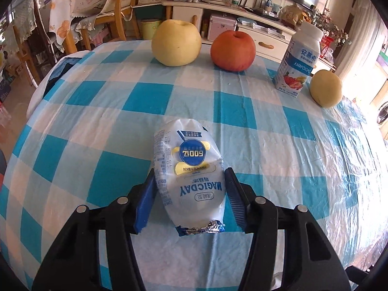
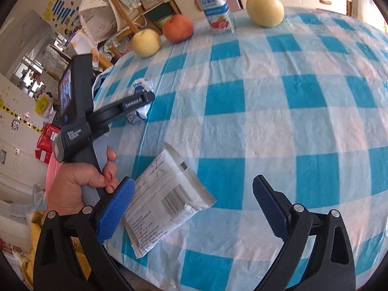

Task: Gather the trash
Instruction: 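Grasp the white MAGICDAY milk bag with the left gripper, then grasp the last grey paper sachet with the right gripper while the left holds the milk bag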

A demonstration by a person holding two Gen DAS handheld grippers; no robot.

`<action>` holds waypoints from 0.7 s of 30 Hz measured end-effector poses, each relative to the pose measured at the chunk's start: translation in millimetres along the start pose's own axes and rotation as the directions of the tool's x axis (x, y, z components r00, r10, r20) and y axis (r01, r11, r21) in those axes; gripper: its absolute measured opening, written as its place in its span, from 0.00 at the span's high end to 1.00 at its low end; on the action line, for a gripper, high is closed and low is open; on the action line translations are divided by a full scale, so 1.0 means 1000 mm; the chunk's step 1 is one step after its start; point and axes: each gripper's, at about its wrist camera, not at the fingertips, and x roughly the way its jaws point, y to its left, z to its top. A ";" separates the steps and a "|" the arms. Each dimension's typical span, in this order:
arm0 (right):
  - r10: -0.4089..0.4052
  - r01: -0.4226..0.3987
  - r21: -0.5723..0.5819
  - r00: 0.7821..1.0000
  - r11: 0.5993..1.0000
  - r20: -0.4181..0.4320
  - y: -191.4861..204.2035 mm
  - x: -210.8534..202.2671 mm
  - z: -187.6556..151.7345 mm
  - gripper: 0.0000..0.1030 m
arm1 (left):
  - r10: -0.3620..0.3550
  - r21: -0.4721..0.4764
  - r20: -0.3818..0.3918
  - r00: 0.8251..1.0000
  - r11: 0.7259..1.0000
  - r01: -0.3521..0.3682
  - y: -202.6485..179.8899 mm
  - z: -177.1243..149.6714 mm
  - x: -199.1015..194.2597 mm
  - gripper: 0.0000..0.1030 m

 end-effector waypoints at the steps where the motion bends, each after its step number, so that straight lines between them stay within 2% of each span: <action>1: 0.002 -0.002 -0.005 1.000 1.000 -0.023 0.003 0.005 -0.003 0.06 | -0.002 0.004 0.007 1.000 1.000 0.002 0.004 -0.002 -0.003 0.45; 8: -0.043 0.038 -0.079 0.998 0.996 -0.056 0.024 0.014 -0.023 0.07 | -0.007 0.045 0.070 0.998 0.999 0.004 0.029 -0.021 -0.036 0.45; 12: -0.070 0.061 -0.111 0.995 0.992 -0.078 0.034 0.022 -0.032 0.15 | -0.010 0.041 0.105 0.994 0.999 0.006 0.045 -0.034 -0.055 0.45; 15: -0.068 0.058 -0.113 0.994 0.992 -0.089 0.043 0.030 -0.035 0.15 | -0.012 0.027 0.119 0.993 1.000 0.009 0.057 -0.043 -0.062 0.45; 21: -0.109 0.104 -0.123 0.993 0.987 -0.036 0.060 0.038 -0.023 0.15 | -0.032 -0.019 0.139 0.990 0.999 0.035 0.078 -0.056 -0.072 0.45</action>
